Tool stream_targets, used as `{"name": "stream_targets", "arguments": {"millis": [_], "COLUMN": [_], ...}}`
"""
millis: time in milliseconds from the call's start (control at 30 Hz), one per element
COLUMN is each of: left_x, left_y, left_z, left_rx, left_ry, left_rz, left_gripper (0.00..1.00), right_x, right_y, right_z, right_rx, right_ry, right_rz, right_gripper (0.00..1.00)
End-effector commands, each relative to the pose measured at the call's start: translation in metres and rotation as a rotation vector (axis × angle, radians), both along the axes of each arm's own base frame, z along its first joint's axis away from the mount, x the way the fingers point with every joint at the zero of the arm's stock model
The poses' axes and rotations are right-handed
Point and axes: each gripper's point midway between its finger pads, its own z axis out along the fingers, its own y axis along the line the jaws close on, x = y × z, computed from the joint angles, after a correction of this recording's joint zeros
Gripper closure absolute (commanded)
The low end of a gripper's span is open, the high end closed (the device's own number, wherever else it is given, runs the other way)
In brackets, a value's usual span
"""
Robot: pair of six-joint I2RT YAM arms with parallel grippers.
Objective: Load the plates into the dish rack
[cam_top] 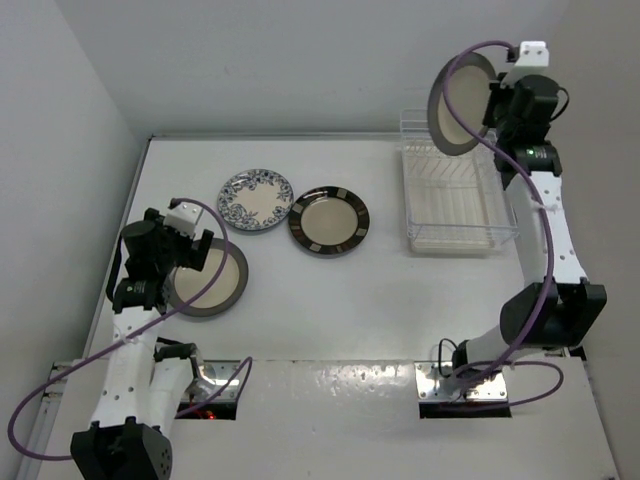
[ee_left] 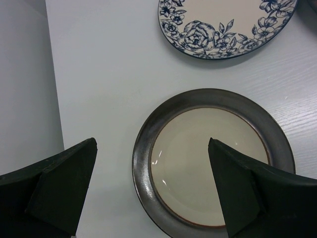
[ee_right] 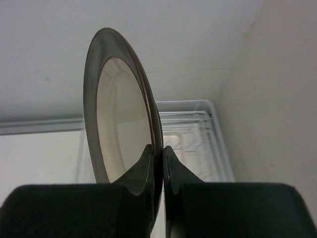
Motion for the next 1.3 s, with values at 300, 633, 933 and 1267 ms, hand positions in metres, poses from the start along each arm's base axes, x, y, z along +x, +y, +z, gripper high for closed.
{"name": "stream_targets", "arguments": {"millis": [300,633,933,1267], "left_x": [0.013,0.014,0.014,0.014], "left_y": [0.006,0.015,0.022,0.021], "left_z": [0.001,-0.01,-0.004,-0.008], "left_rx": [-0.013,-0.031,-0.023,-0.037], "left_ry": [0.025,0.064,0.065,0.081], "left_rz": [0.017,0.043,0.059,0.05], "left_gripper": [0.0,0.0,0.0,0.0], "right_x": [-0.018,0.008,0.029,0.019], "right_y": [-0.123,-0.142,-0.153,-0.146], "right_z": [0.067,0.039,0.02,0.046], "right_rx": [-0.15,-0.209,-0.301,-0.257], "right_ry": [-0.222,-0.162,-0.113,-0.173], "right_rz": [-0.165,-0.138,-0.161,-0.166], "right_gripper": [1.0,1.0,1.0,1.0]}}
